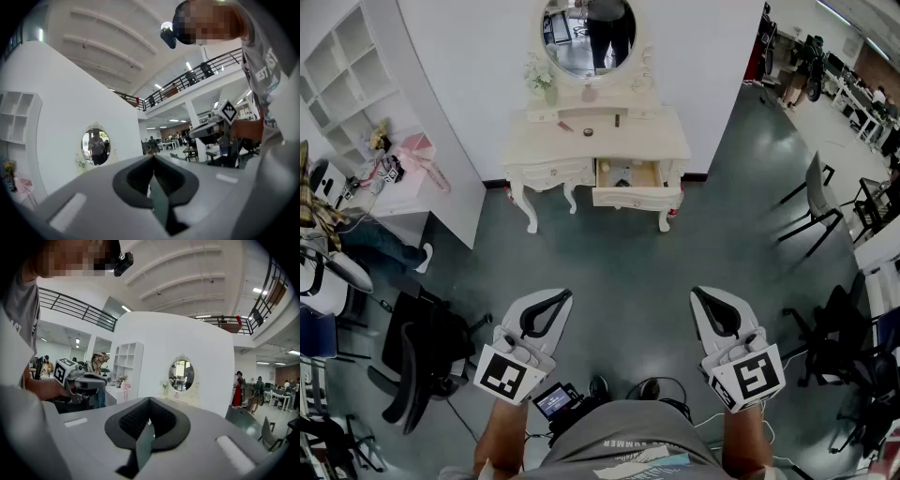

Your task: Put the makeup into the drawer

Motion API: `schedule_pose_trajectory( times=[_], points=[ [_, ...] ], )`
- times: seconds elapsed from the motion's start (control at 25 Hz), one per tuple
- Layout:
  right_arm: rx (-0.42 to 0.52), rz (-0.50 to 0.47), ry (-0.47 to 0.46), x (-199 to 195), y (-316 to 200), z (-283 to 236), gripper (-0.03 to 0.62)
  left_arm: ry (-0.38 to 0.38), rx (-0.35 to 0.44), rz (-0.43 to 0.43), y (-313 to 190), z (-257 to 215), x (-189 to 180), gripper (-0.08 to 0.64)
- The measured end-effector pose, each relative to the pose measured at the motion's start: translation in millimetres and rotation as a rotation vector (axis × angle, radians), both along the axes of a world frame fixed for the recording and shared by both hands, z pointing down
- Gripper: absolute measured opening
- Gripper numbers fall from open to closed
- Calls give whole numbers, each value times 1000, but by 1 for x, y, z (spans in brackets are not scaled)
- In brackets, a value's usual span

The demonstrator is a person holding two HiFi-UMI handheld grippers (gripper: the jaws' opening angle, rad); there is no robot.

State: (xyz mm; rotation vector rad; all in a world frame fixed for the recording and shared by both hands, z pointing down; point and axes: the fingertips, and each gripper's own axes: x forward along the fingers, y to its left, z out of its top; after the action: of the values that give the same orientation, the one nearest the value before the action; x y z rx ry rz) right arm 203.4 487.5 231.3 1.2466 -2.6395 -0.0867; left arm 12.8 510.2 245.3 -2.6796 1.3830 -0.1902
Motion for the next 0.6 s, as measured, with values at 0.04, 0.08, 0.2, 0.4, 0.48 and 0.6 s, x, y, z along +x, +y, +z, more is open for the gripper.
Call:
schedule_pose_trajectory(
  times=[0.04, 0.08, 0.2, 0.4, 0.48, 0.6],
  points=[
    [-1, 1, 1, -2, -1, 0, 0, 0, 2, 1, -1, 0, -2, 3],
    [-2, 1, 2, -4, -2, 0, 0, 0, 3, 2, -2, -1, -4, 3],
    [0, 3, 2, -11, -4, -1, 0, 2, 3, 5, -4, -1, -11, 3],
    [1, 10, 5, -25, -6, 0, 0, 1, 0, 9, -6, 1, -26, 3],
    [-2, 12, 4, -31, -7, 1, 0, 1, 0, 10, -8, 2, -33, 3],
    [-8, 10, -16, -42, -10, 2, 0, 3, -1, 12, -11, 4, -44, 3]
  ],
)
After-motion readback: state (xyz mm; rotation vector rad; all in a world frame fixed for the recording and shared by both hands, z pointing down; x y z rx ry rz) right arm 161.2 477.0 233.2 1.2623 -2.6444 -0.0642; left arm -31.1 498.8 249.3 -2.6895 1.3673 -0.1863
